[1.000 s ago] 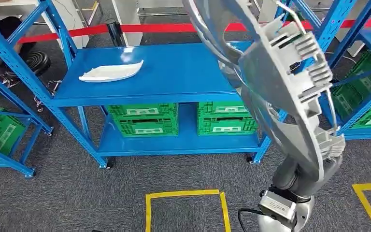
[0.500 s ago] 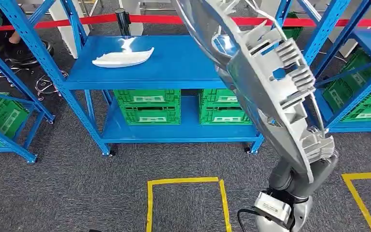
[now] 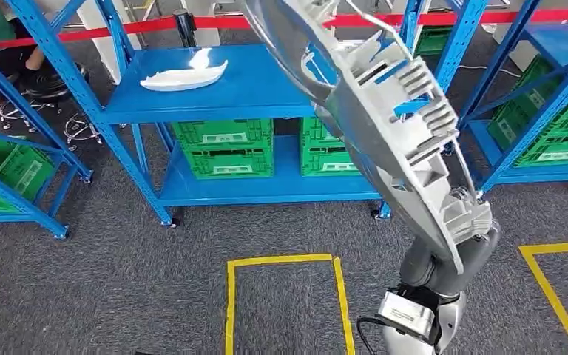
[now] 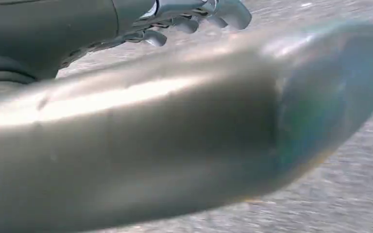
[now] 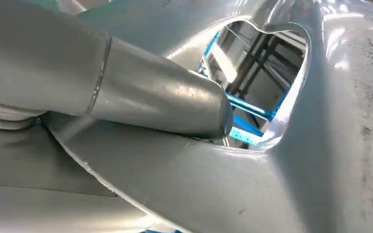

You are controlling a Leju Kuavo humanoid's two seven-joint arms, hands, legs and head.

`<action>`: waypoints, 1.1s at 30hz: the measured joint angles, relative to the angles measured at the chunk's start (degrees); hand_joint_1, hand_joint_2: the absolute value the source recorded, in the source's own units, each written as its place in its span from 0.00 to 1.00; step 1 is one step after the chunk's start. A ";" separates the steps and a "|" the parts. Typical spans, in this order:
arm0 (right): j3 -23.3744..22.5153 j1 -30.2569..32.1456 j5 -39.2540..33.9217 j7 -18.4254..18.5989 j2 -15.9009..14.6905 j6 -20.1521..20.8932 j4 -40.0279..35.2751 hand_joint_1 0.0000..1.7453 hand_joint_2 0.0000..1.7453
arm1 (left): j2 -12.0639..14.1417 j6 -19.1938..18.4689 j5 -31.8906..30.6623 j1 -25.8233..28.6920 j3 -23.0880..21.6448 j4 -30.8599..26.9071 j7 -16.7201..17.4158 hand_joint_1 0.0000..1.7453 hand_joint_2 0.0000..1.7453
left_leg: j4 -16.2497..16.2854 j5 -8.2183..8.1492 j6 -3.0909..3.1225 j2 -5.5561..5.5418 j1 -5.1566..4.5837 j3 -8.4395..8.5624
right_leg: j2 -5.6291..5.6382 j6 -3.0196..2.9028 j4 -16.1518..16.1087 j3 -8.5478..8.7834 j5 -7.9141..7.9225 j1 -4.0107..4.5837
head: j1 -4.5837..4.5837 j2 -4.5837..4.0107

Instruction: Take the parts from the cabinet and place them on the table.

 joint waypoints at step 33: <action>-1.22 1.28 -0.09 0.02 -0.20 -0.07 1.60 1.00 0.00 | 0.26 -2.29 -2.17 -0.18 0.02 -0.04 -0.26 0.00 0.00 | -11.17 1.92 0.88 -0.10 -0.05 7.87 | -0.09 0.59 -0.21 -0.30 0.37 -0.03 | 0.07 0.00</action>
